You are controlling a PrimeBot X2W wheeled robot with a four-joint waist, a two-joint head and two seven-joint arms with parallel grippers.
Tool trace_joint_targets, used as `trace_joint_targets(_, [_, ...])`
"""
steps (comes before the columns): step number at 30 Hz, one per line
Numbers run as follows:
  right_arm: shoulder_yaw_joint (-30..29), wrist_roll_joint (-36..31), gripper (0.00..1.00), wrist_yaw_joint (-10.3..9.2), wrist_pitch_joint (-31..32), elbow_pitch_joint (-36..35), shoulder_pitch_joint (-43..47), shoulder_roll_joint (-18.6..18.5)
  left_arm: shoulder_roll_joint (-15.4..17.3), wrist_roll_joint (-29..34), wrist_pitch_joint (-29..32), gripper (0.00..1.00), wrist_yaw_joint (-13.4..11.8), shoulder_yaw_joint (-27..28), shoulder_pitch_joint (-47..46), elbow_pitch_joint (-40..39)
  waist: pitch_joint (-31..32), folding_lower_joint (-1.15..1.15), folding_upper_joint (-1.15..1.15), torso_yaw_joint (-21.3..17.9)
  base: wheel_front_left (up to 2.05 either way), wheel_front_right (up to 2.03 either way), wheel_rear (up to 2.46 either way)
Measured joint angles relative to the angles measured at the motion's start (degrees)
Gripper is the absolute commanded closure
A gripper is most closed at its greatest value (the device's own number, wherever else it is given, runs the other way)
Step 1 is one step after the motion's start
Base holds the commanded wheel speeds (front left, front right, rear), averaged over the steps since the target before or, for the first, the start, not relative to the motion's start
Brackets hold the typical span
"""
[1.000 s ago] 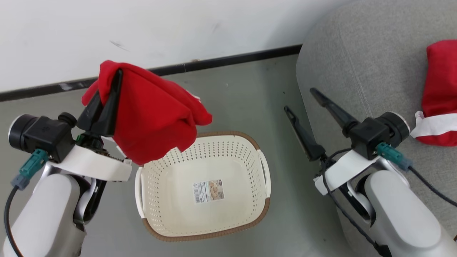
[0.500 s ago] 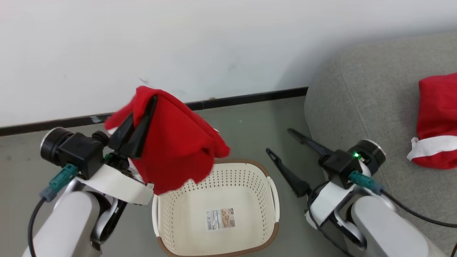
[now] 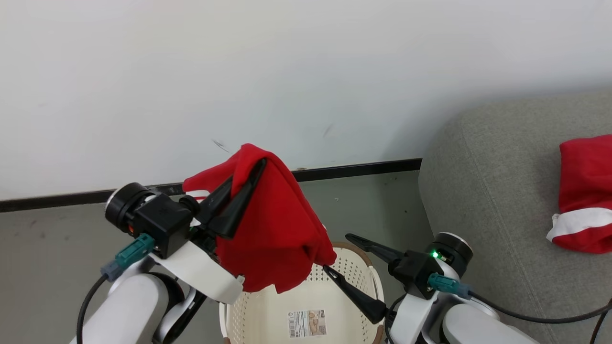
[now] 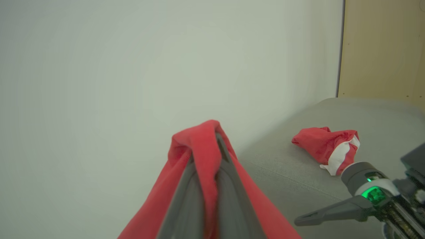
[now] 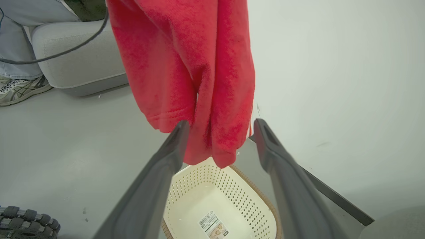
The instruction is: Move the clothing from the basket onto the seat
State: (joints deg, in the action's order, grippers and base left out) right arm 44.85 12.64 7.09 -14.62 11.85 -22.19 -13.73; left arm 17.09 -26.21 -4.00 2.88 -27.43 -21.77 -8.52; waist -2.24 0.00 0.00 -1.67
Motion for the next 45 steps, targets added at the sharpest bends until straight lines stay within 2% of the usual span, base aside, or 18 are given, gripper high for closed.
trace_joint_targets(8, [4.1, 2.6, 0.0, 0.0, 0.0, 0.5, -0.4, -0.5, -1.9, -1.0, 3.1, 1.0, 0.7, -3.6, 0.0, -1.6, 3.2, 0.0, 0.0, 1.3, 0.0, 0.0, 0.0])
trace_joint_targets(18, [4.3, 3.1, 0.0, 0.0, 0.0, 2.3, -1.0, 0.1, -4.5, -3.0, 5.8, 1.0, 0.8, -6.8, 0.4, -3.2, 5.5, 0.0, 0.0, 2.4, 0.0, 0.0, 0.0])
trace_joint_targets(19, [4.3, 3.1, 0.38, 0.0, 0.0, 2.5, -1.4, 0.4, -4.5, -3.0, 6.0, 1.0, 0.8, -6.8, 0.7, -3.3, 5.7, 0.0, 0.0, 2.5, 0.0, 0.0, 0.0])
trace_joint_targets(23, [4.4, 4.0, 0.96, 0.0, 0.0, 3.6, -2.0, 0.9, -4.7, -3.8, 6.6, 1.0, 0.8, -7.1, 1.4, -3.3, 6.2, 0.0, 0.0, 2.9, 0.0, 0.0, 0.0])
trace_joint_targets(24, [4.5, 4.0, 1.0, 0.0, 0.0, 3.6, -2.0, 0.9, -4.8, -4.0, 7.0, 1.0, 0.8, -7.0, 1.4, -3.3, 6.2, 0.0, 0.0, 2.9, 0.0, 0.0, 0.0])
trace_joint_targets(30, [4.1, 4.5, 1.0, 0.0, 0.0, 4.0, -1.9, 0.6, -5.7, -4.6, 7.0, 1.0, 0.1, -6.4, 2.7, -3.1, 6.0, 0.0, 0.0, 2.7, 0.0, 0.0, 0.0])
trace_joint_targets(34, [2.0, 4.6, 1.0, 0.0, 0.0, 4.2, -1.7, -0.8, -6.1, -5.5, 7.0, 1.0, -0.4, -6.1, 3.6, -1.9, 5.9, 0.0, 0.0, 2.3, 0.0, 0.0, 0.0])
trace_joint_targets(35, [1.5, 4.8, 1.0, 0.0, 0.0, 4.2, -1.7, -1.0, -6.2, -5.7, 7.0, 0.89, -0.7, -6.0, 3.6, -1.6, 5.8, 0.0, 0.0, 2.2, 0.0, 0.0, 0.0])
trace_joint_targets(36, [0.7, 5.1, 1.0, 0.0, 0.0, 4.1, -1.7, -1.0, -6.4, -5.9, 6.9, 0.58, -0.7, -5.9, 3.6, -1.4, 5.8, 0.0, 0.0, 2.1, 0.0, 0.0, 0.0])
trace_joint_targets(37, [0.1, 5.2, 1.0, 0.0, 0.0, 4.0, -1.6, -1.1, -6.5, -6.1, 6.6, 0.37, -0.7, -5.7, 3.7, -1.1, 5.8, 0.0, 0.0, 1.9, 0.0, 0.0, 0.0])
trace_joint_targets(39, [-1.4, 5.4, 1.0, 0.0, 0.0, 3.6, -1.5, -1.2, -6.7, -6.1, 6.3, 0.03, -0.7, -5.6, 3.7, -0.3, 5.7, 0.0, 0.0, 1.6, 0.0, 0.0, 0.0])
trace_joint_targets(40, [-2.2, 5.4, 1.0, 0.0, 0.0, 3.5, -1.5, -1.2, -6.8, -6.2, 6.1, 0.0, -0.7, -5.5, 3.8, 0.2, 5.7, 0.0, 0.0, 1.5, 0.0, 0.0, 0.0])
trace_joint_targets(45, [-6.0, 5.4, 1.0, 0.0, 0.0, 2.9, -1.5, -2.1, -7.5, -6.5, 5.3, 0.0, -0.8, -5.4, 5.1, 1.6, 5.6, 0.0, 0.0, 0.7, 0.0, 0.0, 0.0])
